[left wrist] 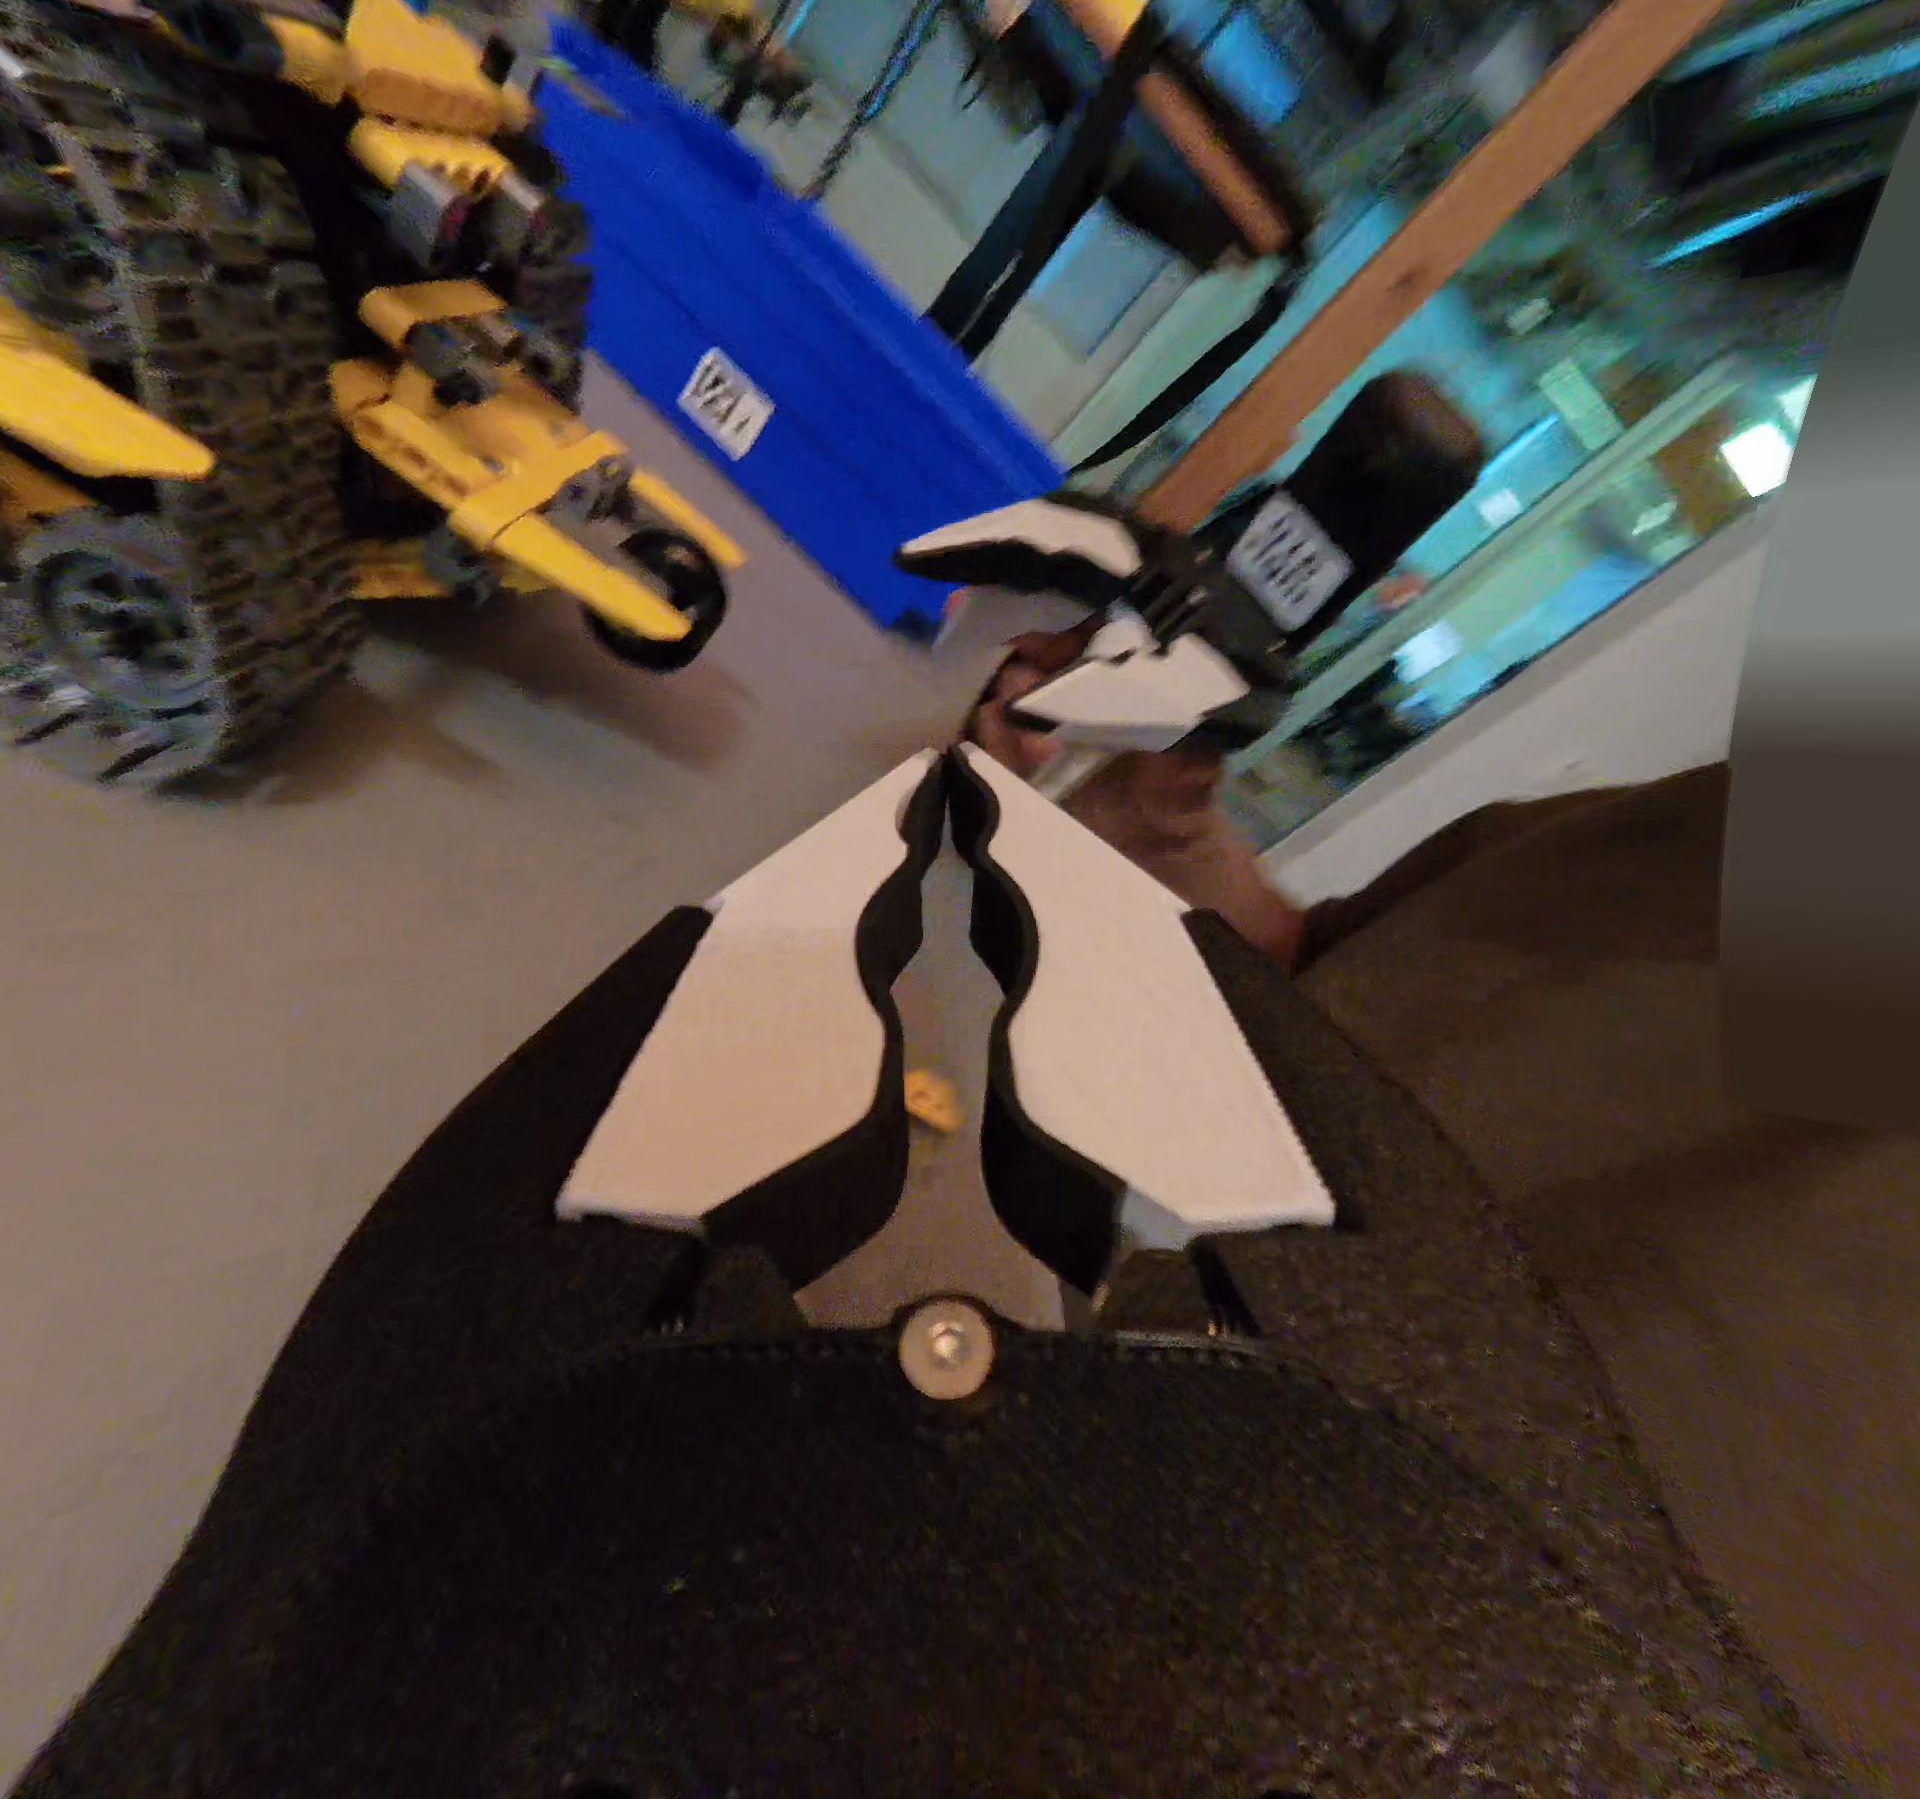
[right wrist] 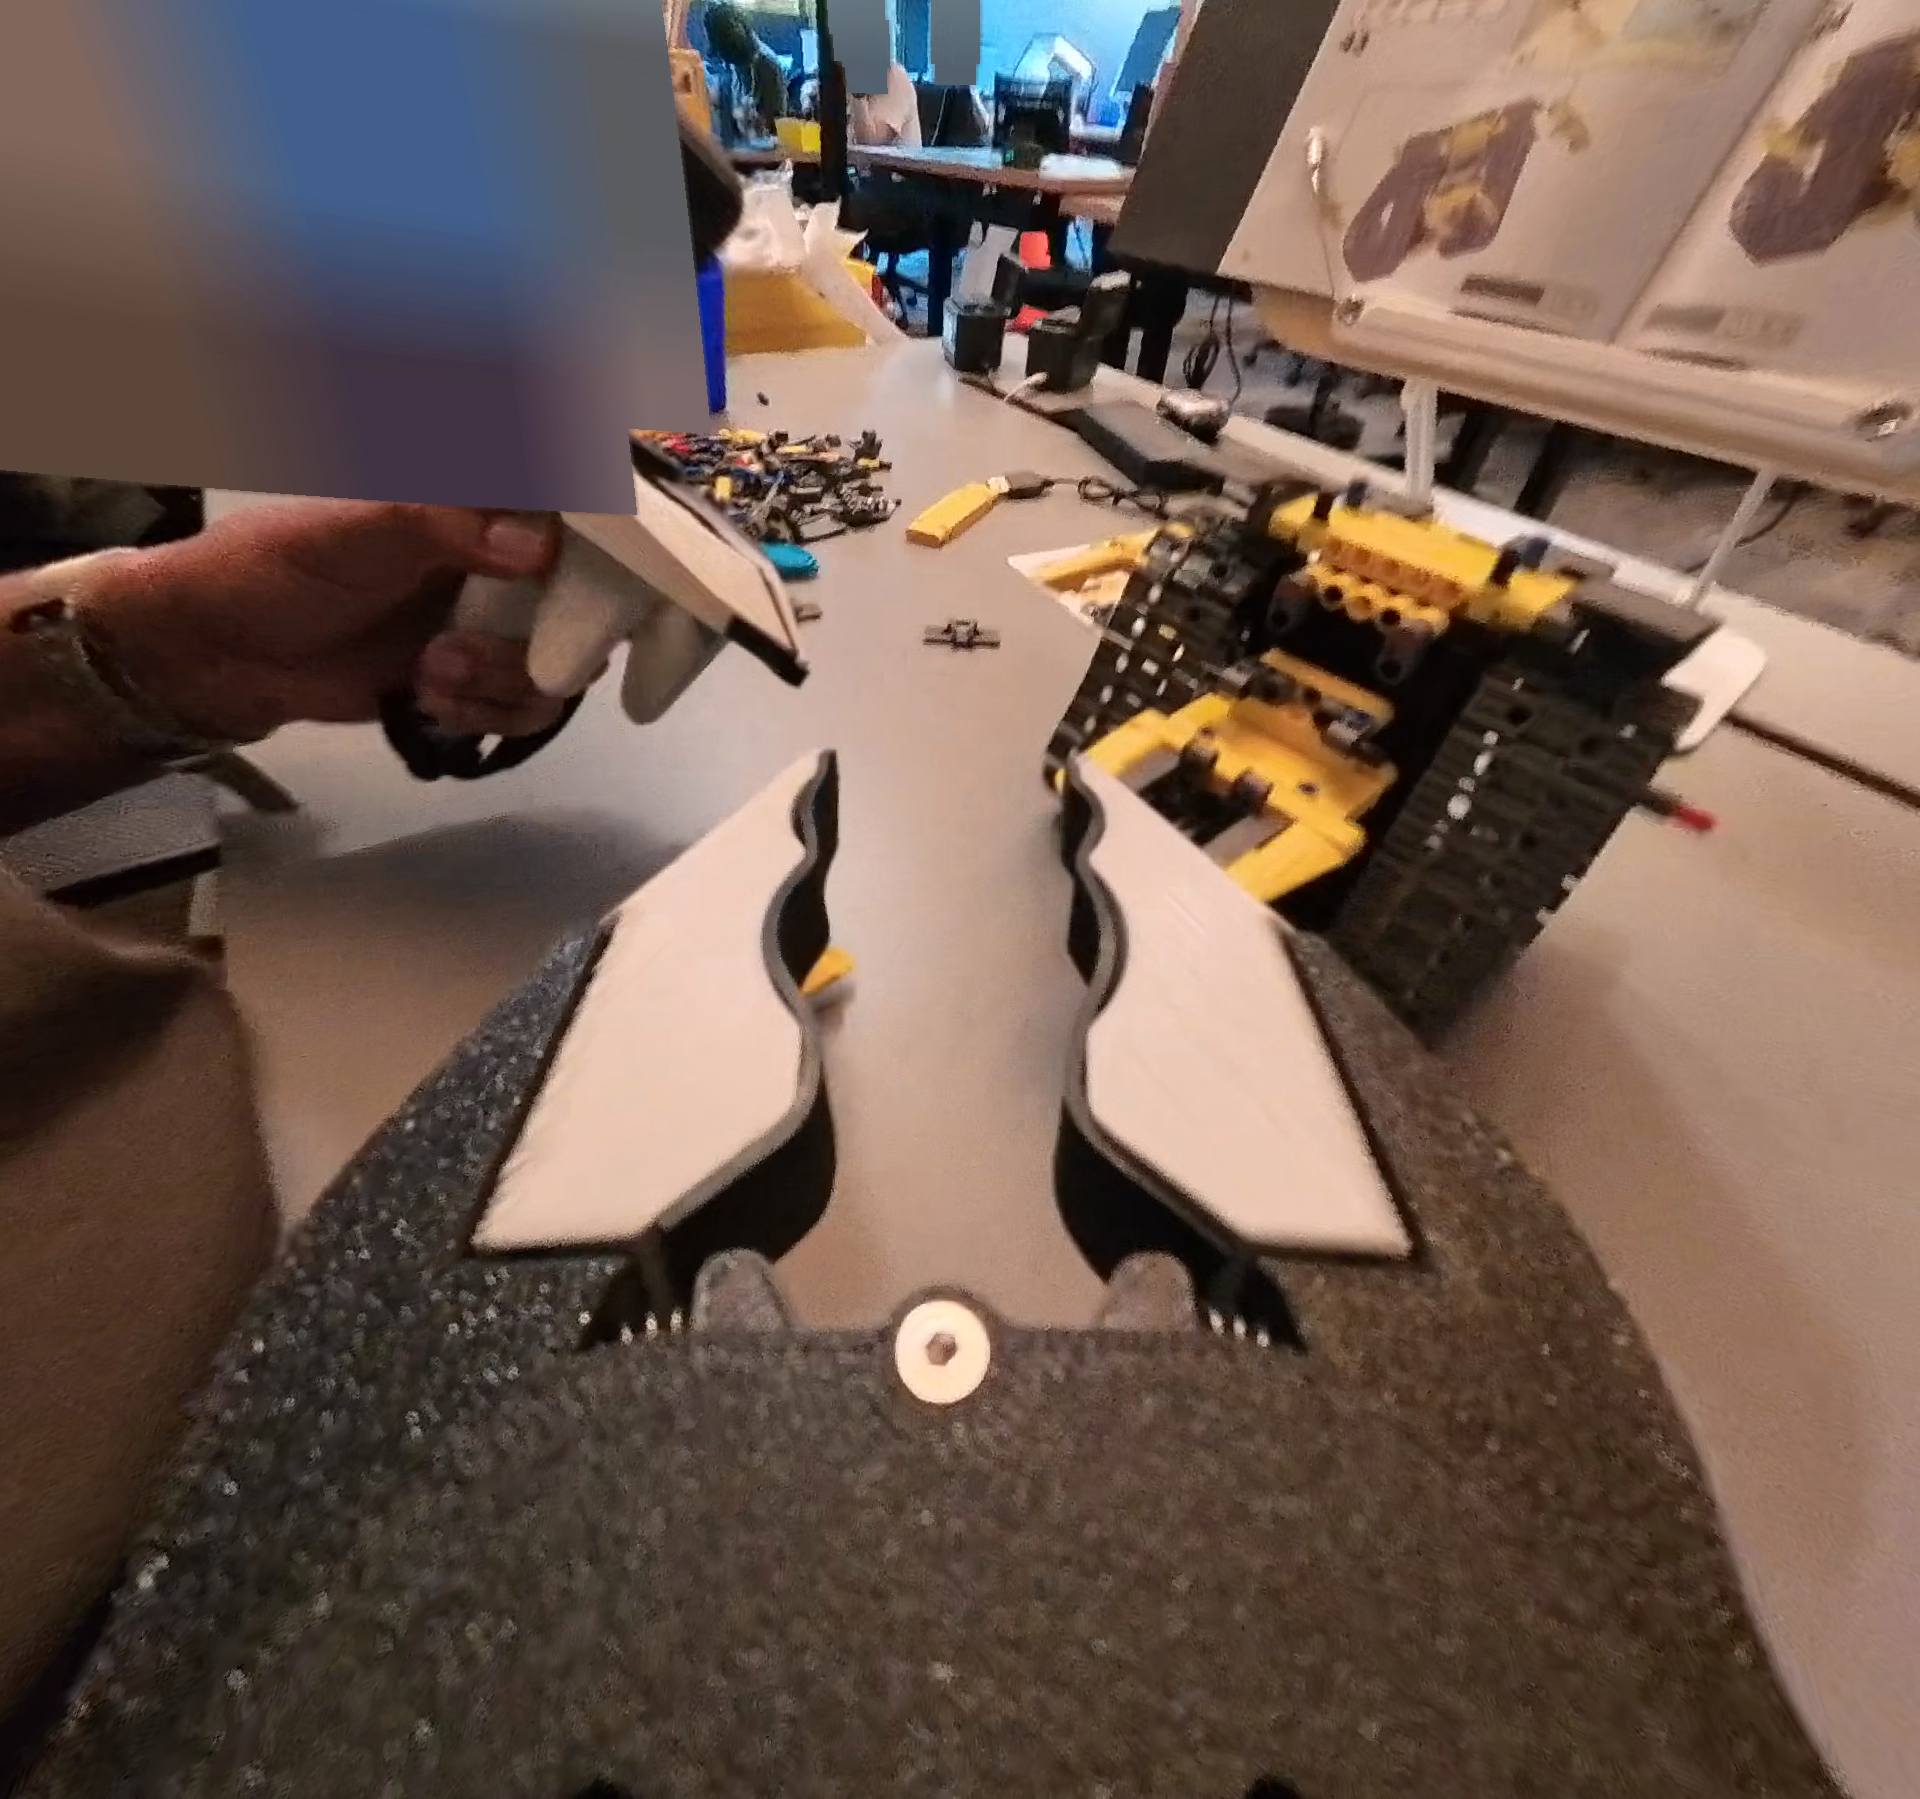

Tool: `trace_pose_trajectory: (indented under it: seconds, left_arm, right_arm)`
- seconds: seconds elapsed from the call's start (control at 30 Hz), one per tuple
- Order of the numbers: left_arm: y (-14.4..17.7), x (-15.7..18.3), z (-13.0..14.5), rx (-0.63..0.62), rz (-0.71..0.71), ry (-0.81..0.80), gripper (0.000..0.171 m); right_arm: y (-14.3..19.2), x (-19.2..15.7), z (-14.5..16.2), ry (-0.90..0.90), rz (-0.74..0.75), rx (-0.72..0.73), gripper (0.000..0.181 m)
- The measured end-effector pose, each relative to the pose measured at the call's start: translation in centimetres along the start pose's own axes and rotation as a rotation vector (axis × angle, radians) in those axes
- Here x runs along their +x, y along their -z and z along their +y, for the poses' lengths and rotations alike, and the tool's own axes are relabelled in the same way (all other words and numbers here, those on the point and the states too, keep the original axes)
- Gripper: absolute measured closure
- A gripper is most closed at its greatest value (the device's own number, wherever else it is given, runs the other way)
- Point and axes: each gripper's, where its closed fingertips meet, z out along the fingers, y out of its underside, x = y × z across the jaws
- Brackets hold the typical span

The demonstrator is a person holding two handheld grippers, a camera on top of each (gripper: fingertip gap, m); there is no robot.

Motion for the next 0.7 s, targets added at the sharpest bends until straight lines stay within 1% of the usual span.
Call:
trace_pose_trajectory:
  seconds: [0.07,0.17,0.27,0.33,0.37,0.5,0.57,0.63,0.67,0.7]
  left_arm:
    - [0.2,-0.7,1.6,-0.083,-0.117,-0.091,0.171]
    - [0.4,-1.1,4.3,-0.203,-0.225,-0.166,0.171]
    - [0.6,-1.9,6.0,-0.246,-0.309,-0.209,0.164]
    - [0.9,-2.3,6.4,-0.255,-0.350,-0.225,0.159]
    - [1.1,-2.3,6.4,-0.252,-0.359,-0.227,0.158]
    - [1.3,-1.4,5.9,-0.199,-0.346,-0.233,0.153]
    - [1.3,-1.2,5.9,-0.184,-0.342,-0.238,0.150]
    - [1.2,-1.1,6.1,-0.183,-0.338,-0.244,0.148]
    - [1.2,-1.1,6.2,-0.180,-0.333,-0.247,0.146]
    - [1.2,-1.0,6.2,-0.175,-0.326,-0.249,0.145]
  right_arm:
    - [1.0,-0.2,1.1,-0.047,0.006,-0.049,0.141]
    - [2.1,-1.5,3.4,-0.113,-0.033,-0.165,0.151]
    - [1.5,-4.2,5.3,-0.218,-0.088,-0.266,0.156]
    - [0.4,-6.5,6.5,-0.284,-0.127,-0.338,0.158]
    - [-0.1,-7.1,7.1,-0.288,-0.115,-0.377,0.156]
    - [-1.3,-7.1,7.7,-0.172,0.015,-0.435,0.151]
    - [-1.6,-7.2,9.0,-0.132,0.044,-0.514,0.141]
    - [-1.7,-7.0,10.4,-0.093,0.073,-0.595,0.137]
    - [-1.8,-6.9,10.5,-0.067,0.084,-0.604,0.141]
    - [-1.9,-6.8,10.4,-0.042,0.095,-0.604,0.154]
